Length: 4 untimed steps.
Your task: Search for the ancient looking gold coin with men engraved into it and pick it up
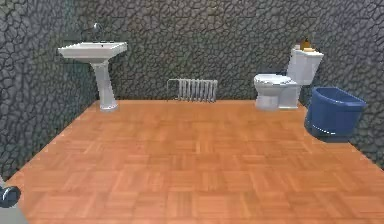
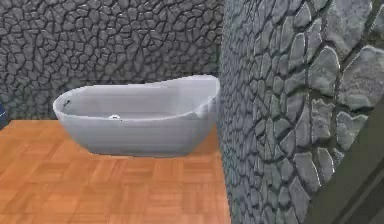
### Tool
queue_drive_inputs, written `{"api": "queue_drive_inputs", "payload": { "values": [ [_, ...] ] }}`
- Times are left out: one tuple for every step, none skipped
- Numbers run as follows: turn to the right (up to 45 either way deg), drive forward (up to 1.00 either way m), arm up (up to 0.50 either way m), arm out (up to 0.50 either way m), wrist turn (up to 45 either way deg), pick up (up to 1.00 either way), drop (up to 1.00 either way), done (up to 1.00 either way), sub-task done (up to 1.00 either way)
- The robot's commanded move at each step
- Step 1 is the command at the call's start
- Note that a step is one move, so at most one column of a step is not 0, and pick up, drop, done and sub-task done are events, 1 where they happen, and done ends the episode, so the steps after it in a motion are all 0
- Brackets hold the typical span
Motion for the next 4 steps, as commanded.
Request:
{"api": "queue_drive_inputs", "payload": {
  "values": [
    [-45.0,0.00,0.00,0.00,0.0,0.00,0.00,0.00,0.00],
    [-45.0,0.00,0.00,0.00,0.0,0.00,0.00,0.00,0.00],
    [-24.0,0.00,0.00,0.00,0.0,0.00,0.00,0.00,0.00],
    [0.0,0.30,0.00,0.00,0.0,0.00,0.00,0.00,0.00]
  ]
}}
